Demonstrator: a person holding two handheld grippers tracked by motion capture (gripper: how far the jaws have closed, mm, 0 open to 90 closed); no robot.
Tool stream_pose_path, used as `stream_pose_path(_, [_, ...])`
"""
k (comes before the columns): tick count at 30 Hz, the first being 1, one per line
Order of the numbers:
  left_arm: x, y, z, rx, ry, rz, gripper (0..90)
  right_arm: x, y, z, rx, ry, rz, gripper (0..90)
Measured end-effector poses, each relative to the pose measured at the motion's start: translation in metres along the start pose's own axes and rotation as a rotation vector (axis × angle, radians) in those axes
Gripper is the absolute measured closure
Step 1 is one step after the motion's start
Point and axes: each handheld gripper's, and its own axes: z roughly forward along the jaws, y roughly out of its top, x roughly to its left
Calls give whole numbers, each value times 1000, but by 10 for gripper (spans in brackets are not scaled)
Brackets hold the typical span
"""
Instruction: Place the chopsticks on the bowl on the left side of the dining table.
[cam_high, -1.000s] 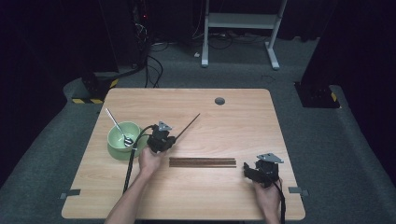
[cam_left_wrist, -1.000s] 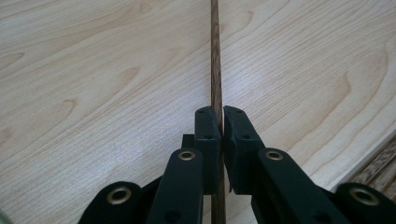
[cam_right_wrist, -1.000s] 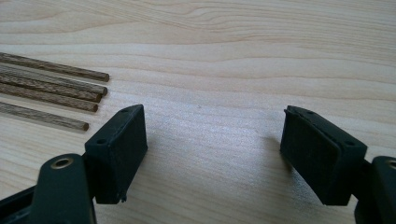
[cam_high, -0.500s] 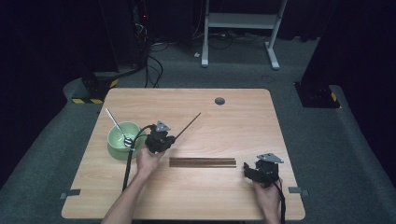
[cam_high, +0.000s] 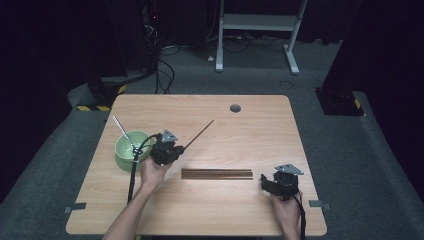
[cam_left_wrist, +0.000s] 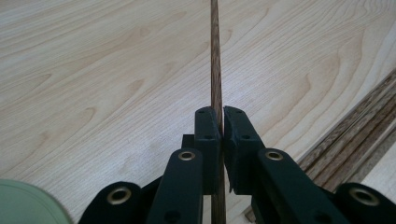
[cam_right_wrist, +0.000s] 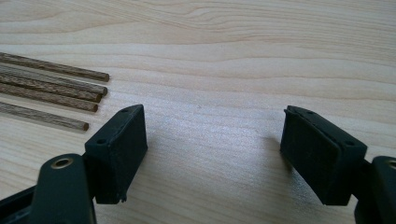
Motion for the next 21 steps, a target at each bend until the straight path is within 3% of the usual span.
stream_pose_path(4, [1,1,-7,-3,-9,6,842,0,0,0,0,0,-1,224])
stream_pose_path(11, [4,6,-21,-37,-17,-22,842,0,0,0,0,0,0,223])
stream_pose_path(21, [11,7,-37,-29,-16,-8,842,0,0,0,0,0,0,224])
